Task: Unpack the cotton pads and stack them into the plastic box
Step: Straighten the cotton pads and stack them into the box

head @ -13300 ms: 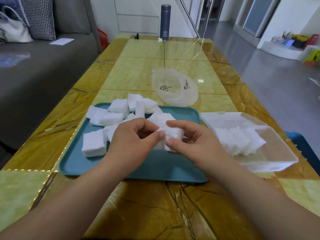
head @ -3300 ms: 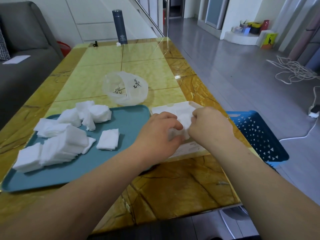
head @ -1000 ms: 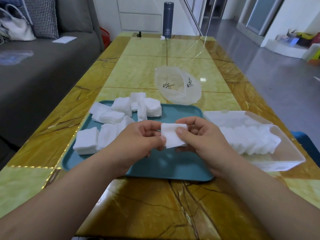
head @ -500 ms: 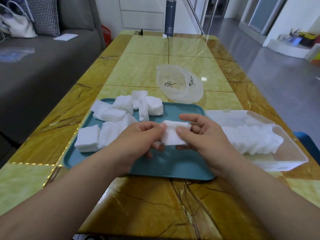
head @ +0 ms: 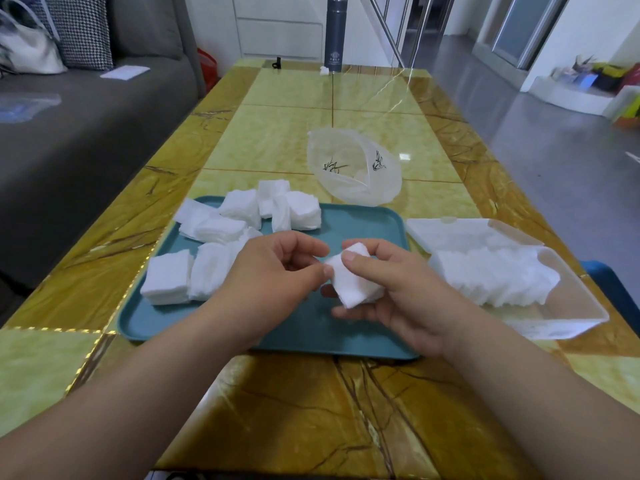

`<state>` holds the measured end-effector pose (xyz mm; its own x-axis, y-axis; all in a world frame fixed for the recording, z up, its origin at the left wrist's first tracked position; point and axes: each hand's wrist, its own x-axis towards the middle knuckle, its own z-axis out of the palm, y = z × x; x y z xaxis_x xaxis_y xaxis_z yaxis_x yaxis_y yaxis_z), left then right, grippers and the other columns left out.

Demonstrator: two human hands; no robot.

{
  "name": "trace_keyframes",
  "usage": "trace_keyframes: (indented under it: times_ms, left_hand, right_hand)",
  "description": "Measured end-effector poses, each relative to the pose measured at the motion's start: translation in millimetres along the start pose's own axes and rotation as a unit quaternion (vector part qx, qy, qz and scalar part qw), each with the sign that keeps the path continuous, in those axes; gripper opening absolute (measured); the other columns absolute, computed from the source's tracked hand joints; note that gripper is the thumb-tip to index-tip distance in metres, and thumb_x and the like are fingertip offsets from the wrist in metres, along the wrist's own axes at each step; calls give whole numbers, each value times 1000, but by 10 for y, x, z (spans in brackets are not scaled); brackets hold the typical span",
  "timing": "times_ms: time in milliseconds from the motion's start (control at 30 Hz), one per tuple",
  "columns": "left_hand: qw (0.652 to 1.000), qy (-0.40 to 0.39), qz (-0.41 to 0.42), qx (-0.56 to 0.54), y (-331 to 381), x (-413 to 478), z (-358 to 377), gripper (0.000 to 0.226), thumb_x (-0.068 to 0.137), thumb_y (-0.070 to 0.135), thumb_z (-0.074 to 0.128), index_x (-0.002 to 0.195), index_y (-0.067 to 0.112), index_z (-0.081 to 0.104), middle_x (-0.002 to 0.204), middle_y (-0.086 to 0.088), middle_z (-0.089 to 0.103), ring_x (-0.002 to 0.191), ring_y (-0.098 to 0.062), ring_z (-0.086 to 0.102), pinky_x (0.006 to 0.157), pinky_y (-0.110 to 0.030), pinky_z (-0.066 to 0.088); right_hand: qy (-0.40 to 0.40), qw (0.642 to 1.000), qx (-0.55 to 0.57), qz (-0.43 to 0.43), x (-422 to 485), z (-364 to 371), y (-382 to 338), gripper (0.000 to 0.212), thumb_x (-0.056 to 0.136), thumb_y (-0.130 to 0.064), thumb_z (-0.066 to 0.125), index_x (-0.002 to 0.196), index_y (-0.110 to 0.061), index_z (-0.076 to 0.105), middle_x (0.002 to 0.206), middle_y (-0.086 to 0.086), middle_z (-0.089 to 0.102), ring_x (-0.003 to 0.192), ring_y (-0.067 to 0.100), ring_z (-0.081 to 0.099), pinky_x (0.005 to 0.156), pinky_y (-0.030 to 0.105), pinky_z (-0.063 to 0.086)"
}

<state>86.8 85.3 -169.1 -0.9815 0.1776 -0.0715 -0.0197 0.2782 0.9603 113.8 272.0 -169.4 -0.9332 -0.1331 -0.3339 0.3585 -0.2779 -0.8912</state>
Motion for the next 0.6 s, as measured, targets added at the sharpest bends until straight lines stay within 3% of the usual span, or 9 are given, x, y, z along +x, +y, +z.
trace_keyframes:
  times_ms: [100, 233, 367, 467, 600]
  left_hand:
    - [999, 12, 30, 31, 21, -3, -2, 19, 86, 13, 81, 99, 26, 75, 81, -2, 75, 69, -8, 65, 66, -20, 56]
    - [997, 18, 52, 57, 56, -14, -27, 20, 87, 13, 80, 101, 26, 76, 82, -1, 75, 64, -1, 61, 61, -12, 49]
    - [992, 15, 81, 97, 62, -25, -39, 19, 89, 16, 79, 104, 27, 77, 82, 7, 74, 65, 4, 61, 63, -7, 45]
    - [990, 5, 92, 107, 75, -35, -13, 19, 90, 16, 76, 106, 26, 77, 82, 7, 73, 70, 0, 63, 65, -9, 45]
    - [993, -14, 74, 87, 91, -50, 28, 10, 86, 24, 82, 94, 24, 77, 81, -1, 73, 69, -13, 63, 60, -11, 47]
  right_hand:
    - [-35, 999, 15, 12, -11, 0, -9, 35, 99, -9, 64, 130, -25, 66, 126, 25, 68, 99, 38, 74, 67, 45, 64]
    - [-3, 1000, 2, 2, 8, -26, -1, 24, 99, -3, 62, 118, -16, 71, 133, 30, 61, 96, 38, 70, 63, 42, 64]
    - [8, 1000, -17, -5, 18, -63, 14, 29, 96, 2, 63, 117, -17, 72, 133, 28, 60, 96, 39, 70, 67, 42, 64]
    - [3, 999, -34, -16, 16, -66, 19, 33, 95, 4, 64, 119, -17, 71, 131, 27, 62, 107, 47, 70, 68, 41, 63]
    - [-19, 999, -43, -25, 2, -42, 17, 36, 95, 4, 62, 120, -20, 72, 128, 22, 67, 102, 36, 72, 70, 42, 63]
